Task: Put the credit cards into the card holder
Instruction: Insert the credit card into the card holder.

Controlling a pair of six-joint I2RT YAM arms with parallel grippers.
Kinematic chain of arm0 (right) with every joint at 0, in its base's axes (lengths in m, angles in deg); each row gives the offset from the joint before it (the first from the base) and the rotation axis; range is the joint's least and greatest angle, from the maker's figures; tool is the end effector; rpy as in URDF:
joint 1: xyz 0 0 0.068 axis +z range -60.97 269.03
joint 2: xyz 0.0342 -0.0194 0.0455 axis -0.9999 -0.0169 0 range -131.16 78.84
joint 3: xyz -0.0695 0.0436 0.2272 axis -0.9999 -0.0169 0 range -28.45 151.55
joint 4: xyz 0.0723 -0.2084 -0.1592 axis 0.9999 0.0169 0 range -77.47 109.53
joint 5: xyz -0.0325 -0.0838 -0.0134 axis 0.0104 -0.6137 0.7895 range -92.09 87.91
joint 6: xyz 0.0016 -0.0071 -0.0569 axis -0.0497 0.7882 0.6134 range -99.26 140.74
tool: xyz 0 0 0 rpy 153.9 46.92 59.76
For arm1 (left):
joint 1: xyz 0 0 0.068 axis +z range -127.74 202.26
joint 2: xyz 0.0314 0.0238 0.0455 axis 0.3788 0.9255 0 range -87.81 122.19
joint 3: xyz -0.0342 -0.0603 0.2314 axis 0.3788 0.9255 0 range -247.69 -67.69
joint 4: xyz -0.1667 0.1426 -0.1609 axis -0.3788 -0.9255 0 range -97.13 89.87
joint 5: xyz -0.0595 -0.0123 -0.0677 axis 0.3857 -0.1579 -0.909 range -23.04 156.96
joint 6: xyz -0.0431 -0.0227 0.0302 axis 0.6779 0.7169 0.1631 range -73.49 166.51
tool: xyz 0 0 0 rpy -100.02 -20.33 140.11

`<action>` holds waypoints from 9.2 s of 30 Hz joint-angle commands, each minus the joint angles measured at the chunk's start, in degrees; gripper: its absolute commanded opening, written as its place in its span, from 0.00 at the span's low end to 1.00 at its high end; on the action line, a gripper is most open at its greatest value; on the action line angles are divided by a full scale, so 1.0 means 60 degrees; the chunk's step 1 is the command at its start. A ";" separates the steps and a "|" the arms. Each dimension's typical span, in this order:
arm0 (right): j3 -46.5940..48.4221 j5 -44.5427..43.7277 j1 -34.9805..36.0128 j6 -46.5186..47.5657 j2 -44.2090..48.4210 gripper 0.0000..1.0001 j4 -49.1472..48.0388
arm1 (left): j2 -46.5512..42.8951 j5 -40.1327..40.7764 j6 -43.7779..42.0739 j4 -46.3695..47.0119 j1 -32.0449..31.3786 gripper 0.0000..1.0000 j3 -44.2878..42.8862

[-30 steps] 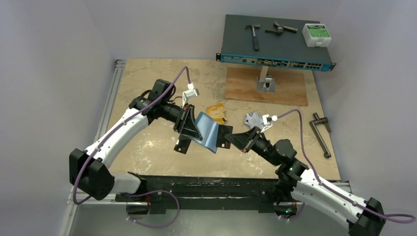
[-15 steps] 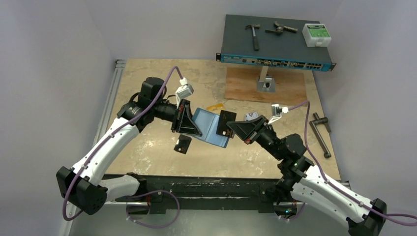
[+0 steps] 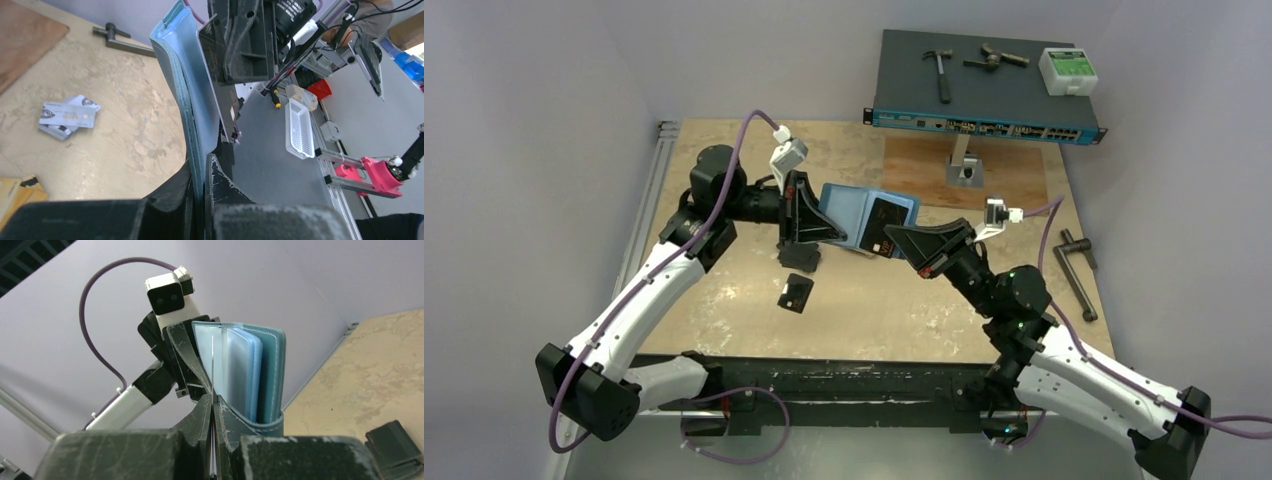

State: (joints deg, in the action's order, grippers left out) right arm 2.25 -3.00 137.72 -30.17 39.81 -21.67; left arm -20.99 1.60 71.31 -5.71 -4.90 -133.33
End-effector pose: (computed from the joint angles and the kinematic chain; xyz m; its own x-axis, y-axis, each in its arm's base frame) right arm 0.1361 0.1539 0.3315 -0.3940 0.7273 -0.5619 -0.6911 0.1686 0.7028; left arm 0.2294 -0.1590 0.3705 -0.5118 0.0661 -0.8566 0.8579 -0.0146 -0.5137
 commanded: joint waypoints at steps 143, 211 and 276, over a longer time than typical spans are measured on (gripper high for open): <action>0.1003 -0.2972 0.2711 0.1971 -0.0455 0.71 0.0965 | -0.1828 0.0969 0.3147 0.4126 -0.0172 0.00 0.1591; 0.2174 -0.2663 0.2180 -0.1678 -0.3330 0.33 1.0371 | -0.1357 0.2847 -1.8699 -0.4576 -0.4081 0.75 0.5609; -0.1011 0.2806 0.1583 -0.0536 -0.4747 0.41 0.3436 | -0.1791 0.4996 -1.9983 -0.4168 -0.4352 0.06 0.7514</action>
State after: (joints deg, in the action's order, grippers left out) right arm -2.69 11.28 147.45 -33.25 9.85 2.99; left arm -31.70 31.19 -47.61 -30.96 -30.75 -89.31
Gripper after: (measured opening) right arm 0.405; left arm 0.066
